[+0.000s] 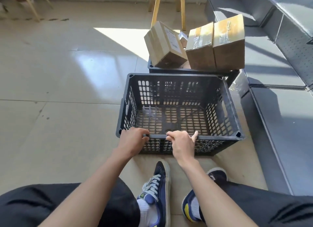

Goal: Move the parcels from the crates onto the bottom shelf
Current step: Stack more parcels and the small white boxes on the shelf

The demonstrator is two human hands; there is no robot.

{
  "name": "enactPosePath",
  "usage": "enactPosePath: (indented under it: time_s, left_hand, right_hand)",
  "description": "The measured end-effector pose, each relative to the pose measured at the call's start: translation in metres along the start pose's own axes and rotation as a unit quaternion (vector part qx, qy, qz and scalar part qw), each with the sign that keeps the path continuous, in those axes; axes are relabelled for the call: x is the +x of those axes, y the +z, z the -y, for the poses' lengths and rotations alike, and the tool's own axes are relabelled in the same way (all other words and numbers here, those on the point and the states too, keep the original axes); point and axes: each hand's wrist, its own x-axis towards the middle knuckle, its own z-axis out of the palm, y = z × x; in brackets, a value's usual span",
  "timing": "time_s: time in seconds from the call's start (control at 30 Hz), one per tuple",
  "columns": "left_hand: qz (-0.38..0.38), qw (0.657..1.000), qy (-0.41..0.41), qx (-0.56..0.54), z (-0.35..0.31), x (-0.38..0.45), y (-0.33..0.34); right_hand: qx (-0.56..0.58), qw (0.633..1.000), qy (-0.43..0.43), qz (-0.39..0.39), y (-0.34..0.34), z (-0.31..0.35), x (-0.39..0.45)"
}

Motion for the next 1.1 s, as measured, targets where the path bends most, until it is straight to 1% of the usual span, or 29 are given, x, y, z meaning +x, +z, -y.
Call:
enactPosePath:
  time_s: [0.03,0.1,0.17,0.27,0.37,0.5,0.7,0.87,1.1]
  left_hand:
    - [-0.009,1.0,-0.008,0.002,0.009,-0.002,-0.004]
    - [-0.02,0.999,-0.029,0.007,0.028,-0.011,-0.008]
    - [-0.036,0.998,-0.042,0.016,0.042,-0.017,-0.01]
    - [-0.043,0.997,-0.06,0.011,0.049,-0.023,-0.008]
    - [-0.044,0.998,-0.041,0.001,0.034,-0.025,-0.006]
    - [-0.018,1.0,-0.023,-0.007,0.015,-0.025,-0.003]
    - [-0.029,0.998,-0.058,-0.003,0.021,-0.02,-0.003]
    - [-0.047,0.995,-0.085,-0.003,0.053,-0.022,-0.005]
    - [-0.062,0.991,-0.121,-0.012,0.113,-0.031,-0.023]
  right_hand:
    - [0.004,1.0,-0.013,-0.003,0.004,0.01,0.0]
    - [0.003,0.999,-0.034,0.019,0.013,0.026,-0.003]
    - [0.019,0.998,-0.058,0.011,0.02,0.033,-0.004]
    - [0.045,0.994,-0.096,0.003,0.021,0.028,-0.003]
    - [0.013,0.993,-0.118,0.001,0.017,0.01,-0.003]
    - [-0.013,0.995,-0.095,0.013,0.013,-0.003,0.001]
    - [-0.015,0.995,-0.097,0.01,0.024,0.009,0.007]
    - [-0.02,0.993,-0.119,0.018,0.044,0.038,0.008]
    - [0.005,0.988,-0.157,0.009,0.078,0.094,0.012]
